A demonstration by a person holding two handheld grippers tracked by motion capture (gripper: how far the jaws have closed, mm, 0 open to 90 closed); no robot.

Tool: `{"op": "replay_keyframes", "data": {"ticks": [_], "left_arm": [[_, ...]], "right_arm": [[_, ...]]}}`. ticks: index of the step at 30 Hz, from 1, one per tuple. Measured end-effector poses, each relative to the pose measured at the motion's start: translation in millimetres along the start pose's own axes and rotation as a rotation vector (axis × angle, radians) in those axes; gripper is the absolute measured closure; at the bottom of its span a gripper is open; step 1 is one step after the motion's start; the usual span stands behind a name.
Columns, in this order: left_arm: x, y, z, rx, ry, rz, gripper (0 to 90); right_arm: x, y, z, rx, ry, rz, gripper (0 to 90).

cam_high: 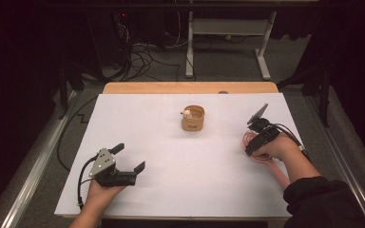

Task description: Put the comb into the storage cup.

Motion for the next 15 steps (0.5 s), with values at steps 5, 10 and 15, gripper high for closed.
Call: {"op": "replay_keyframes", "data": {"ticks": [5,10,15], "left_arm": [[0.2,-0.2,-0.4,0.000,-0.003,0.000,0.0],[0.4,-0.3,-0.5,0.000,-0.004,-0.001,0.0],[0.0,-0.1,-0.4,0.002,-0.004,0.000,0.0]], "right_arm": [[9.7,1.7,1.0,0.019,-0.018,0.004,20.6],[20.0,4.0,1.6,0.028,-0.036,0.020,20.7],[28.5,6.0,2.9,0.059,-0.054,0.031,20.8]]}}
Point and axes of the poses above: each handheld gripper's, and its own axes: x roughly backward along the jaws, z roughly out of its underside, y roughly to its left, the point moved 5 cm from there along -x, roughly forward along the jaws, and after that the axes turned 1 degree about -y, right-handed, at the moved point
